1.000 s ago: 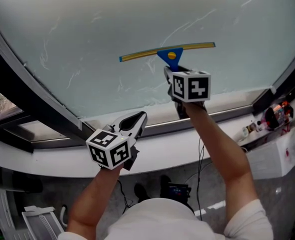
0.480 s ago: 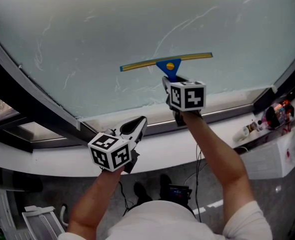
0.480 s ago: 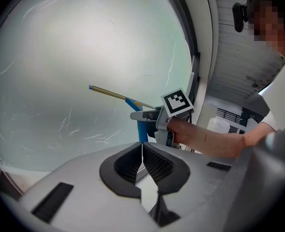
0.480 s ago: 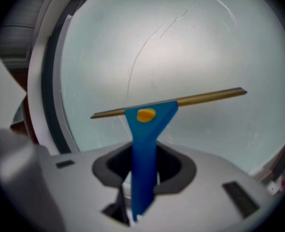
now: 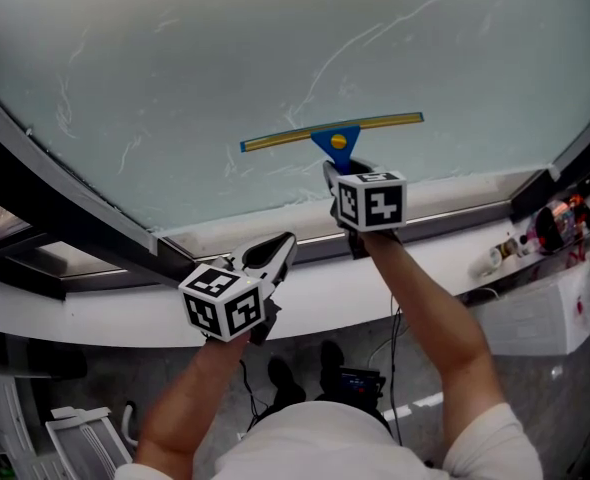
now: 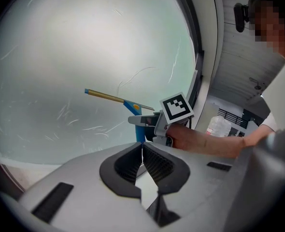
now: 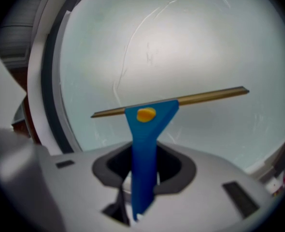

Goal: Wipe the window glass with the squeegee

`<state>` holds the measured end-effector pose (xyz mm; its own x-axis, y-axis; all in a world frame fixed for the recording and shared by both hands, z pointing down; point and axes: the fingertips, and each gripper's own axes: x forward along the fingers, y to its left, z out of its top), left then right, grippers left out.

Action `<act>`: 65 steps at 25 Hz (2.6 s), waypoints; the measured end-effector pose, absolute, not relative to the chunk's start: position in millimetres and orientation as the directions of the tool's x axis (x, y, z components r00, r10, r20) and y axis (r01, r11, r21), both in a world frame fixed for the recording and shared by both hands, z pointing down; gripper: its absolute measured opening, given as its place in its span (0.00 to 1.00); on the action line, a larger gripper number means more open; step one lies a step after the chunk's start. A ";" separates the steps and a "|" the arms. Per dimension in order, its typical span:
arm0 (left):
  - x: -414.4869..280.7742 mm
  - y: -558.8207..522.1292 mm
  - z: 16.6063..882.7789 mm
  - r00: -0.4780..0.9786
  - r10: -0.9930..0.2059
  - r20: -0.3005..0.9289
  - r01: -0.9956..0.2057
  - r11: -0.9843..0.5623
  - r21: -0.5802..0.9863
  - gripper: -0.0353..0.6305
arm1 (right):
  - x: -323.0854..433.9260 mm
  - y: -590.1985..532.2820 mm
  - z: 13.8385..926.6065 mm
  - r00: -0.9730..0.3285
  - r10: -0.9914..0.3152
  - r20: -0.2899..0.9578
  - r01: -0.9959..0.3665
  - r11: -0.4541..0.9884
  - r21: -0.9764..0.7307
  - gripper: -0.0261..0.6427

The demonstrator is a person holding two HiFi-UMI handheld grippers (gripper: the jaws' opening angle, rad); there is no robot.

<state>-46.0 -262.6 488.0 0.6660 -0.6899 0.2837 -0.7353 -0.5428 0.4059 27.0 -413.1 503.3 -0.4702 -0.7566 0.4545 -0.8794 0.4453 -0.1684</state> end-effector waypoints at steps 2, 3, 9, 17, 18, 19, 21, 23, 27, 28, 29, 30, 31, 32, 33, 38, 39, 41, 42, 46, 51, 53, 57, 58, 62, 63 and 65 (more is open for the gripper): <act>-45.0 -262.6 493.3 0.667 -0.687 0.290 -0.734 -0.539 0.412 0.09 | 26.3 -413.2 510.2 -0.472 -0.752 0.460 -0.879 0.442 -0.179 0.24; -44.8 -262.7 496.0 0.666 -0.686 0.293 -0.735 -0.536 0.416 0.10 | 25.7 -413.3 513.9 -0.473 -0.750 0.462 -0.878 0.441 -0.184 0.24; -44.2 -263.7 511.6 0.664 -0.679 0.313 -0.736 -0.521 0.432 0.10 | 24.3 -414.9 534.8 -0.476 -0.735 0.482 -0.877 0.437 -0.200 0.24; -45.1 -265.9 530.0 0.660 -0.672 0.336 -0.739 -0.498 0.454 0.10 | 25.2 -416.9 563.1 -0.473 -0.714 0.517 -0.877 0.435 -0.203 0.24; -45.1 -266.2 531.9 0.659 -0.671 0.339 -0.739 -0.496 0.456 0.10 | 25.5 -416.9 567.3 -0.471 -0.711 0.522 -0.878 0.434 -0.200 0.24; -44.9 -266.4 534.0 0.659 -0.670 0.342 -0.739 -0.494 0.457 0.10 | 26.0 -416.8 571.6 -0.468 -0.708 0.528 -0.879 0.434 -0.196 0.24; -44.5 -266.3 538.1 0.659 -0.668 0.347 -0.740 -0.490 0.461 0.10 | 26.9 -416.1 579.9 -0.462 -0.703 0.540 -0.881 0.436 -0.187 0.24; -44.2 -266.1 542.1 0.659 -0.665 0.352 -0.740 -0.486 0.465 0.09 | 27.7 -415.0 588.2 -0.457 -0.698 0.552 -0.882 0.437 -0.179 0.24; -43.8 -266.5 550.2 0.658 -0.660 0.363 -0.740 -0.479 0.472 0.09 | 28.3 -412.8 604.9 -0.451 -0.683 0.574 -0.883 0.436 -0.174 0.24; -43.4 -266.5 552.0 0.659 -0.658 0.365 -0.740 -0.477 0.474 0.10 | 28.3 -412.0 608.7 -0.451 -0.679 0.579 -0.883 0.436 -0.175 0.24; -42.8 -266.5 553.6 0.659 -0.657 0.367 -0.739 -0.476 0.476 0.10 | 28.1 -411.2 612.4 -0.450 -0.675 0.584 -0.883 0.436 -0.175 0.24; -42.2 -266.3 555.2 0.660 -0.655 0.369 -0.739 -0.475 0.478 0.09 | 28.1 -410.3 616.1 -0.448 -0.671 0.590 -0.883 0.436 -0.175 0.24; -41.5 -265.9 556.7 0.661 -0.653 0.371 -0.738 -0.474 0.480 0.09 | 28.3 -409.2 620.0 -0.447 -0.668 0.596 -0.883 0.435 -0.174 0.24; -40.7 -265.5 558.2 0.661 -0.651 0.373 -0.738 -0.474 0.481 0.10 | 28.6 -408.4 623.8 -0.444 -0.664 0.602 -0.884 0.435 -0.173 0.24; -40.1 -265.1 559.6 0.662 -0.649 0.375 -0.737 -0.473 0.482 0.10 | 29.1 -407.9 627.6 -0.441 -0.661 0.607 -0.885 0.434 -0.170 0.24; -39.8 -263.5 567.8 0.662 -0.643 0.385 -0.737 -0.466 0.490 0.10 | 31.8 -406.8 645.3 -0.422 -0.649 0.633 -0.890 0.431 -0.152 0.24; -40.1 -263.5 569.5 0.662 -0.642 0.387 -0.737 -0.463 0.491 0.10 | 31.9 -406.5 648.5 -0.421 -0.646 0.636 -0.890 0.430 -0.153 0.24; -40.3 -263.2 572.9 0.661 -0.640 0.392 -0.738 -0.460 0.494 0.09 | 31.4 -405.8 654.7 -0.423 -0.640 0.642 -0.890 0.427 -0.160 0.24; -40.4 -263.0 574.5 0.661 -0.639 0.394 -0.738 -0.458 0.495 0.10 | 31.1 -405.3 658.0 -0.423 -0.637 0.645 -0.890 0.426 -0.163 0.24; -41.3 -262.5 581.8 0.658 -0.635 0.404 -0.741 -0.450 0.499 0.10 | 32.6 -403.9 673.5 -0.413 -0.624 0.664 -0.893 0.422 -0.158 0.24; -41.9 -262.3 589.8 0.658 -0.628 0.416 -0.742 -0.443 0.504 0.10 | 32.3 -402.3 693.1 -0.405 -0.607 0.684 -0.897 0.410 -0.167 0.24; -41.9 -262.5 591.9 0.658 -0.625 0.420 -0.742 -0.441 0.505 0.10 | 30.7 -401.1 699.9 -0.407 -0.598 0.691 -0.897 0.405 -0.178 0.24; -42.1 -264.4 596.6 0.658 -0.621 0.426 -0.742 -0.439 0.507 0.10 | 28.7 -398.8 714.2 -0.413 -0.580 0.703 -0.897 0.393 -0.202 0.24; -42.4 -265.0 597.9 0.658 -0.620 0.427 -0.742 -0.438 0.508 0.09 | 28.6 -398.3 717.9 -0.413 -0.575 0.706 -0.897 0.391 -0.206 0.24; -43.8 -266.4 603.6 0.658 -0.617 0.432 -0.742 -0.433 0.511 0.10 | 29.4 -396.6 732.4 -0.408 -0.564 0.718 -0.898 0.389 -0.205 0.24; -44.2 -266.2 605.4 0.657 -0.617 0.434 -0.743 -0.431 0.513 0.10 | 29.4 -396.4 735.8 -0.408 -0.562 0.720 -0.898 0.390 -0.204 0.24; -44.6 -265.5 609.2 0.656 -0.615 0.437 -0.743 -0.426 0.516 0.10 | 29.4 -396.4 742.0 -0.408 -0.560 0.721 -0.897 0.394 -0.202 0.24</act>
<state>-44.6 -265.5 609.2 0.6561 -0.6150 0.4373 -0.7432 -0.4261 0.5158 29.4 -396.4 742.0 -0.4080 -0.5597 0.7213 -0.8968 0.3938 -0.2017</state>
